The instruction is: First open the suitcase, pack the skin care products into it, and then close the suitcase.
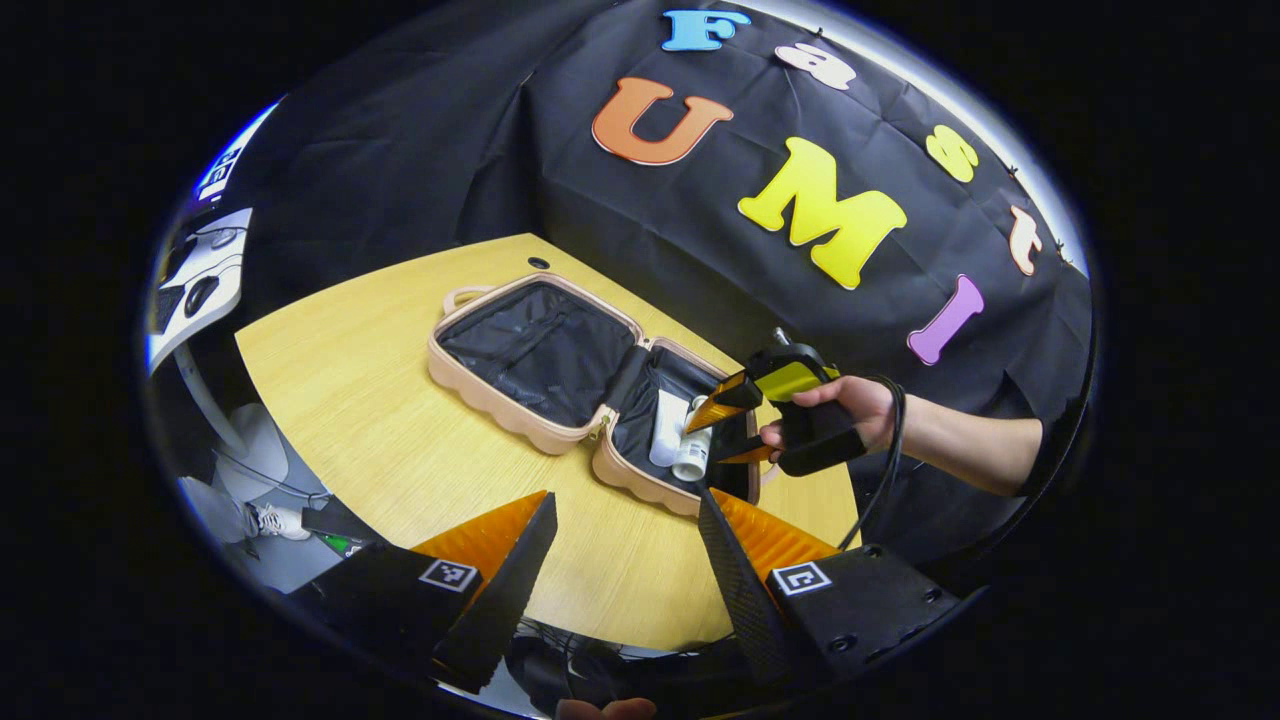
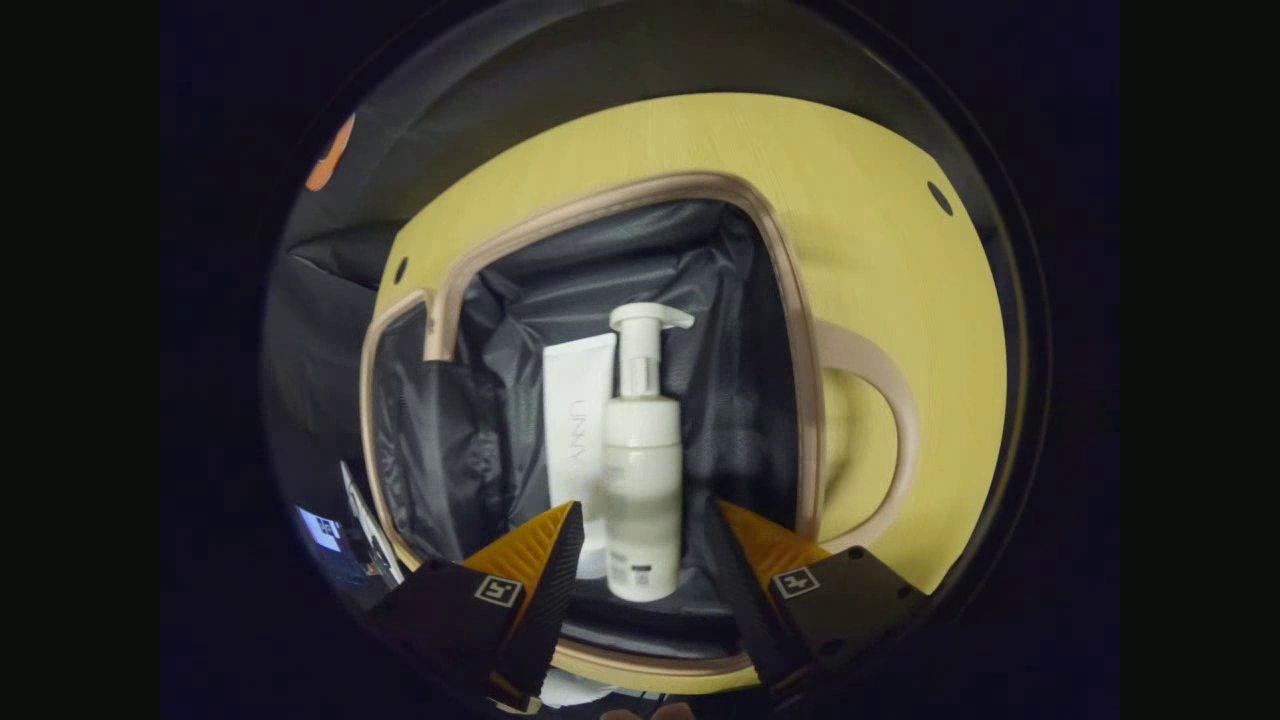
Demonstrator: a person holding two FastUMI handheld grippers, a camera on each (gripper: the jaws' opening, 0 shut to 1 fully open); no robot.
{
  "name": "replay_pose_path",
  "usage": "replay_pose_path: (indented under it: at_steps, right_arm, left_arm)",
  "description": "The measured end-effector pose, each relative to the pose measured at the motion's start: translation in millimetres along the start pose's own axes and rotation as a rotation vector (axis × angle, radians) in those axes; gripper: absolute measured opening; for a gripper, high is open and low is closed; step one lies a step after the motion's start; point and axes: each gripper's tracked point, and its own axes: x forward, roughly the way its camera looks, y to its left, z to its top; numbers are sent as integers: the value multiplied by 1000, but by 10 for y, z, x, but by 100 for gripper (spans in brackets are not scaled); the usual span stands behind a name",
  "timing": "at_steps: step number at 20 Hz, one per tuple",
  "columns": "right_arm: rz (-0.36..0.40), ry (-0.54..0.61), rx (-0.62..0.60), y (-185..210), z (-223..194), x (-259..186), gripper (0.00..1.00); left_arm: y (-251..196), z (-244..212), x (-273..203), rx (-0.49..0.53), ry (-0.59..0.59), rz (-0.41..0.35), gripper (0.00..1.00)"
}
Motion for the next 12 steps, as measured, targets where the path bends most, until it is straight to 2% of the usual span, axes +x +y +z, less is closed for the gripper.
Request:
replay_pose_path:
  at_steps: [1,3,5,6,7,8,10,12]
  right_arm:
    - [16,-27,-26,-1,-16,-124,72]
    - [59,-97,-75,76,-63,-366,74]
    - [140,-169,-142,133,-137,-711,74]
    - [181,-218,-187,170,-172,-895,70]
    - [203,-274,-249,148,-201,-1074,70]
    - [215,-338,-313,100,-224,-1254,75]
    - [245,-455,-402,34,-274,-1605,75]
    - [286,-512,-441,-31,-414,-1862,75]
  left_arm:
    - [51,67,19,8,-7,1,91]
    - [239,310,51,51,-80,41,92]
    - [446,612,88,71,-161,66,91]
    - [587,772,119,74,-193,91,92]
    - [737,917,148,82,-231,119,92]
    - [861,1029,174,94,-256,138,91]
    - [1094,1173,295,103,-272,155,91]
    - [1301,1267,479,69,-251,153,92]
